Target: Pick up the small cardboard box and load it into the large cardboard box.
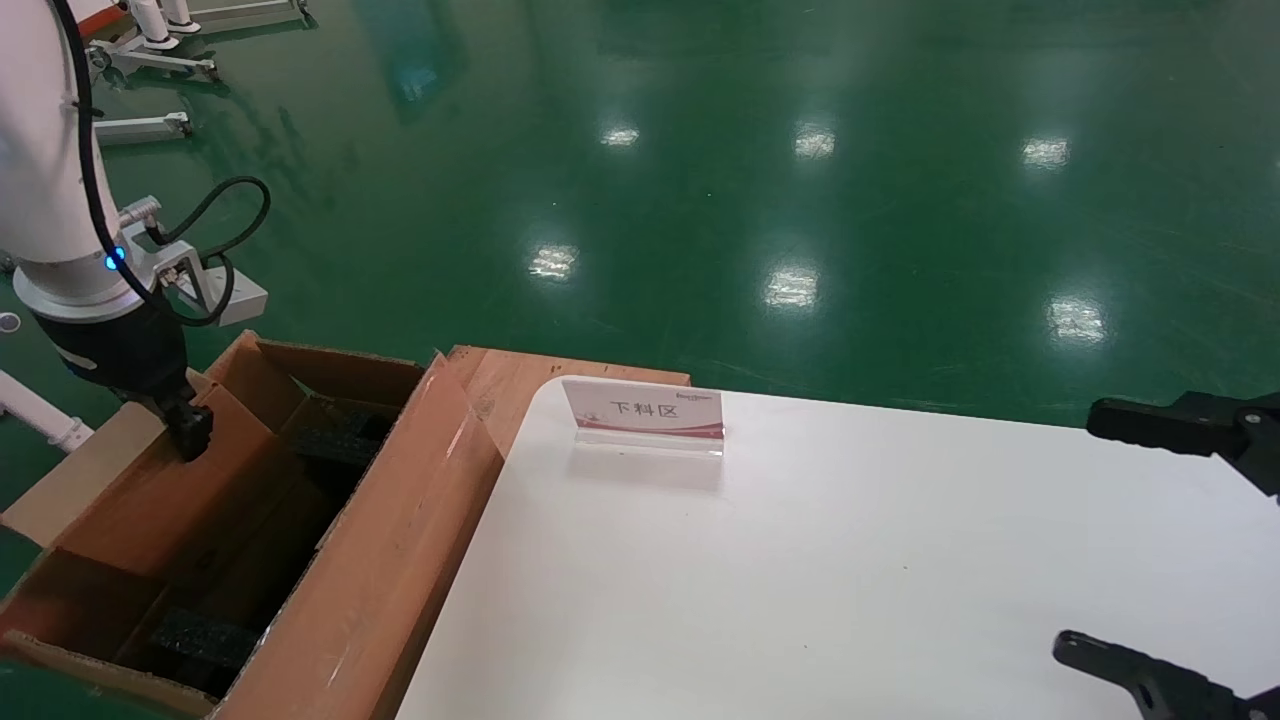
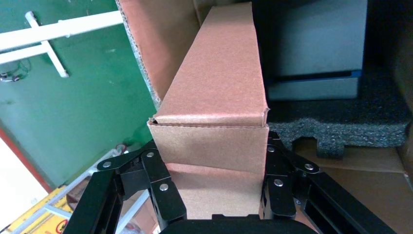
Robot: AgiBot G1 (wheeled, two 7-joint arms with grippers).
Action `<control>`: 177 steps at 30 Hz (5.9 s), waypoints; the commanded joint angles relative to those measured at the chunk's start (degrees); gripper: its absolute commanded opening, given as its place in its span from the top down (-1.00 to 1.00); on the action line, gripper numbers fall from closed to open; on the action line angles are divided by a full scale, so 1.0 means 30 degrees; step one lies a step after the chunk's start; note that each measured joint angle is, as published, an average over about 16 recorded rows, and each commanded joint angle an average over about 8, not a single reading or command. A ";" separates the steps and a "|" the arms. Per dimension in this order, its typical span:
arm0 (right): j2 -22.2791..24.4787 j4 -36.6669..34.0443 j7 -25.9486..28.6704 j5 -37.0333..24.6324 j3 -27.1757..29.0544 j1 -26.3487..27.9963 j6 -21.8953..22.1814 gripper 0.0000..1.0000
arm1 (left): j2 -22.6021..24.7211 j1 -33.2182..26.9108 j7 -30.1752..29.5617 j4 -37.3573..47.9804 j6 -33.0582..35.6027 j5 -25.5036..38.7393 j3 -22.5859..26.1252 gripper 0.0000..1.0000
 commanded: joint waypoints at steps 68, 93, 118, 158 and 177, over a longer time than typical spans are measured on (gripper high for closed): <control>0.0025 -0.0006 -0.0031 0.0045 -0.0061 0.0007 0.0030 -1.00 | 0.0231 0.4771 0.2369 0.5238 -0.5479 -0.1101 -0.0727 -1.00; 0.0024 -0.0006 -0.0028 0.0044 -0.0054 0.0008 0.0031 -1.00 | 0.0241 0.4627 0.2382 0.5163 -0.5514 -0.1219 -0.0829 -1.00; 0.0028 -0.0025 -0.0043 0.0050 -0.0070 0.0018 0.0033 -1.00 | -0.4200 0.0140 0.6451 -0.4886 -0.6939 -0.6603 -0.4700 -1.00; 0.0038 -0.0043 -0.0064 0.0066 -0.0104 0.0031 0.0042 -1.00 | -0.5799 1.1882 1.1707 -1.3376 -0.1849 -1.0707 -2.3235 -1.00; 0.0046 -0.0043 -0.0073 0.0078 -0.0122 0.0035 0.0049 -1.00 | -0.6497 1.8486 1.4624 -1.7658 0.0856 -1.2900 -3.3424 -1.00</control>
